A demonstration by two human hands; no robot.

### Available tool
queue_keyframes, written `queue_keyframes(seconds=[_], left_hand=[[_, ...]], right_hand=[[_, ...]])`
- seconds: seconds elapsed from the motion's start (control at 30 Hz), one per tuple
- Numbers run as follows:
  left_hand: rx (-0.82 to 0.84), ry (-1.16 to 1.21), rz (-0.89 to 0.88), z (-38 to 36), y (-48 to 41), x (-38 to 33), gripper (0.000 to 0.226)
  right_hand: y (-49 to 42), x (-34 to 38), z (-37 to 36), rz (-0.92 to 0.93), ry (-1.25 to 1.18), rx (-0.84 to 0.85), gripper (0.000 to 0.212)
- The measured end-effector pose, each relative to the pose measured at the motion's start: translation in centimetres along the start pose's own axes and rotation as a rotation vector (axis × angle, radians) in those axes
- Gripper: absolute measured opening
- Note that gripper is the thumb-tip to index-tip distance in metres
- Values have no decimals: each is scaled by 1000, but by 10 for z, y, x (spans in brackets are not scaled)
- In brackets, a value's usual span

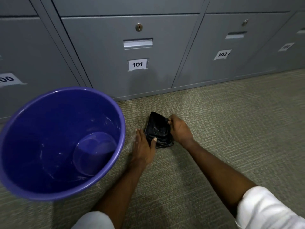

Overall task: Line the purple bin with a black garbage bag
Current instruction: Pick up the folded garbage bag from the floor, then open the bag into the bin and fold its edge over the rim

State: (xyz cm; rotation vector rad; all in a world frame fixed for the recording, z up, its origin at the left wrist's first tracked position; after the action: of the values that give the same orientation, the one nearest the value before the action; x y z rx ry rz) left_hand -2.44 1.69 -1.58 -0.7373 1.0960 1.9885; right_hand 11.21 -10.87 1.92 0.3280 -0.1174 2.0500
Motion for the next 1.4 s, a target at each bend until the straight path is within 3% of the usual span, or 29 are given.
queue_keyframes(seconds=[0.07,0.17,0.33,0.53,0.6,0.73,0.83,0.97,1.07,1.2,1.27,1.33,1.4], left_hand=[[35,172,-15,4,-2,-14,87],[6,220,-71,11,-5,-31,91],[-54,413,27,30,-9,-65,99],[0,826,124,65,10,-107,106],[39,1024,65,84,26,-123,111],[73,1146,-64,129,64,-142,122],[58,1255,-128,166,91,-138,102],[-118,1396,-164,216,122,-118,44],[-236,1450,-182,250,151,-100,35],[-392,1495,-246,283,192,-76,25],[-461,1479,-295,295,209,-66,32],[-526,1414,-311,304,224,-57,42],[-574,1279,-285,307,232,-50,48]], right_hand=[[-9,0,20,-8,-69,-30,13],[-24,1,52,-25,-176,-75,15],[-52,18,105,-55,-373,-51,13],[-74,79,190,-104,-909,86,20],[-78,98,214,-124,-992,178,22],[-81,134,248,-85,-1138,382,32],[-78,166,263,-25,-1216,498,27],[-75,200,266,29,-1297,597,32],[-70,221,255,13,-1243,627,28],[-64,243,224,54,-779,570,18],[-59,258,217,158,-631,513,10],[-48,277,217,306,-549,350,8],[-33,300,224,538,-505,204,24]])
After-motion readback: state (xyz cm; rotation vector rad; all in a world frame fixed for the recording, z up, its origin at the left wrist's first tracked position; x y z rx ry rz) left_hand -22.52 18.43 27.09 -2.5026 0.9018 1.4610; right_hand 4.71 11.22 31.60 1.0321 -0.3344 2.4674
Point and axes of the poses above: each hand's wrist, its own y-axis away from the middle knuckle, its own z-axis out of the back of the hand, x = y × z, the point moved 1 cm from there along -y, towards the middle knuckle, and after that the axes turned 14 degrees about y, right-handed, at the moved point
